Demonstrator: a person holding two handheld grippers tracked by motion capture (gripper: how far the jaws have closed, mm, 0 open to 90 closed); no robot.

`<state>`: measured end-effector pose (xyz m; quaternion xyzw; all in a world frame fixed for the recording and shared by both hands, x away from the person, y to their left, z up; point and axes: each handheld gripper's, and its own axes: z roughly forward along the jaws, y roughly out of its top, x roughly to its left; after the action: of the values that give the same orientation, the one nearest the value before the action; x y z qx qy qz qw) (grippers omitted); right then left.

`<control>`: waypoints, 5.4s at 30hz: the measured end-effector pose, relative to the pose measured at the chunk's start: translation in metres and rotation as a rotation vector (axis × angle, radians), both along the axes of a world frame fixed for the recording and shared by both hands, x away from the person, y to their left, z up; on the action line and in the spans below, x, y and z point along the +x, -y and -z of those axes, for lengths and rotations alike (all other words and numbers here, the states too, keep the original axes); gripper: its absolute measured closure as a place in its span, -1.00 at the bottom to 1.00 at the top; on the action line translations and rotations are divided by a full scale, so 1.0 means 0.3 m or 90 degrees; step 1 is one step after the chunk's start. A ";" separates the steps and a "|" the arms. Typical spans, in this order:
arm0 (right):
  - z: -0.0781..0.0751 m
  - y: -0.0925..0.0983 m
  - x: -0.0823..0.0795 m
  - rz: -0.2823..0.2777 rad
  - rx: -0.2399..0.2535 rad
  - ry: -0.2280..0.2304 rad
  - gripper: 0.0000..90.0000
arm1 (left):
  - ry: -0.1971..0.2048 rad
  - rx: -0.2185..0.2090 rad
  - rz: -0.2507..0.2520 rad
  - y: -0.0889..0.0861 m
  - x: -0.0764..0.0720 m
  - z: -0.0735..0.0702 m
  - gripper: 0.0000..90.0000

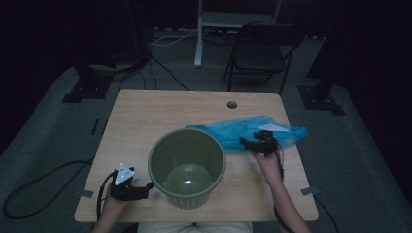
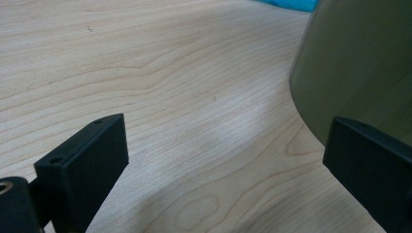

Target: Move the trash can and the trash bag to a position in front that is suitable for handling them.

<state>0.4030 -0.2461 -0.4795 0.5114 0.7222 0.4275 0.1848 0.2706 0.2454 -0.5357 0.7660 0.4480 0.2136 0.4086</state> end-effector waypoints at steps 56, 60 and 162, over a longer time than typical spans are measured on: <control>0.162 0.079 -0.333 -0.188 -0.108 -0.109 0.41 | -0.004 -0.002 -0.005 -0.013 0.001 -0.007 -0.93; 0.126 0.080 -0.373 -0.175 -0.098 -0.096 0.05 | -0.005 -0.002 -0.004 -0.013 0.001 -0.006 -0.93; 0.106 0.277 0.020 0.117 -0.073 -0.071 1.00 | -0.005 -0.012 -0.003 -0.021 0.000 -0.011 -0.93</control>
<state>0.4091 -0.3292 -0.5113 0.5868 0.7049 0.3376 0.2118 0.2706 0.2517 -0.5323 0.7620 0.4533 0.2075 0.4134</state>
